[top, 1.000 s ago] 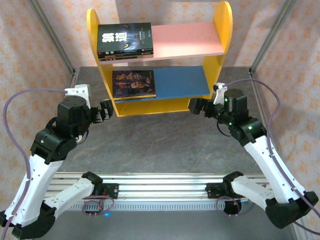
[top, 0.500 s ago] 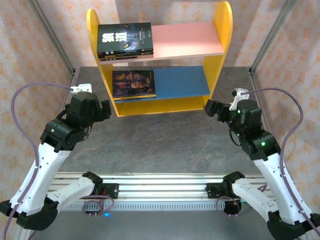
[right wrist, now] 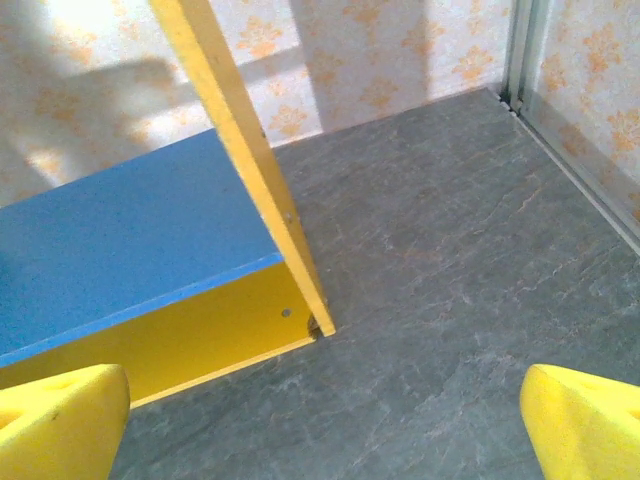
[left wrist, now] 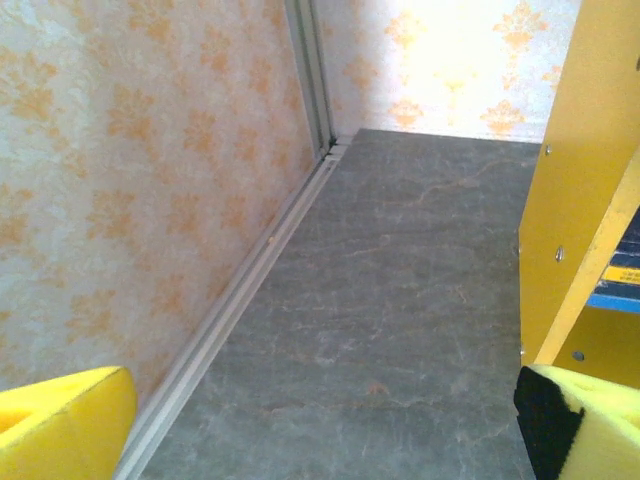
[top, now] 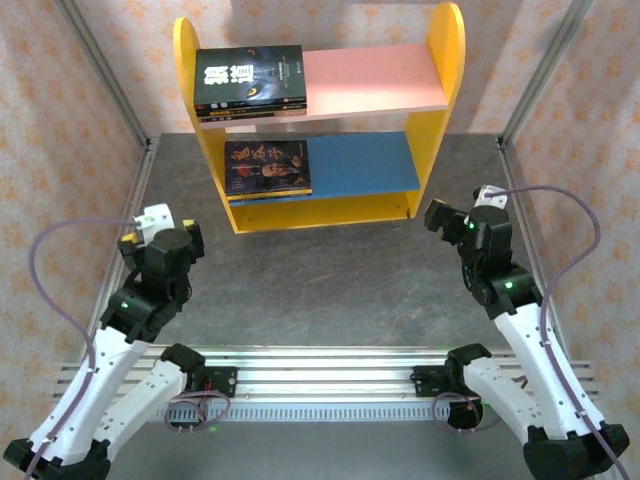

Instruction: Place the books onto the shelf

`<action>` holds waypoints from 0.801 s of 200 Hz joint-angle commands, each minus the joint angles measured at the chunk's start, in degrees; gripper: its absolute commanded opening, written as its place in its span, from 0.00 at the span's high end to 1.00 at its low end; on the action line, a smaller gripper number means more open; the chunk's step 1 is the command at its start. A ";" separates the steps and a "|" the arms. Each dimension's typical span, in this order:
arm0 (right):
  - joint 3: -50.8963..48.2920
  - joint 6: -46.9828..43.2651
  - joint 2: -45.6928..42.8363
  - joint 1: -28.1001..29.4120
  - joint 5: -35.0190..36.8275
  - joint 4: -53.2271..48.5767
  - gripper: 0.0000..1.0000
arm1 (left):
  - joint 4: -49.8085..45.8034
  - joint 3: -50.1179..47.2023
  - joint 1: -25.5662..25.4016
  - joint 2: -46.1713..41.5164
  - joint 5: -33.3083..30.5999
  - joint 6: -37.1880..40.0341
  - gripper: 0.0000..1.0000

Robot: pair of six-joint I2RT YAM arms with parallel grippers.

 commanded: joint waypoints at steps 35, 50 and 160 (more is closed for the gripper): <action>-8.97 0.66 1.32 -6.22 -0.99 14.93 0.00 | 41.05 -28.65 2.20 -18.51 0.93 10.84 0.00; -11.61 0.32 2.25 -8.00 -2.16 18.34 0.00 | 42.06 -29.78 2.70 -16.89 2.13 11.26 0.00; -22.23 -1.23 16.63 -16.20 -5.95 41.29 0.00 | 76.89 -30.40 16.69 28.03 21.35 9.65 0.00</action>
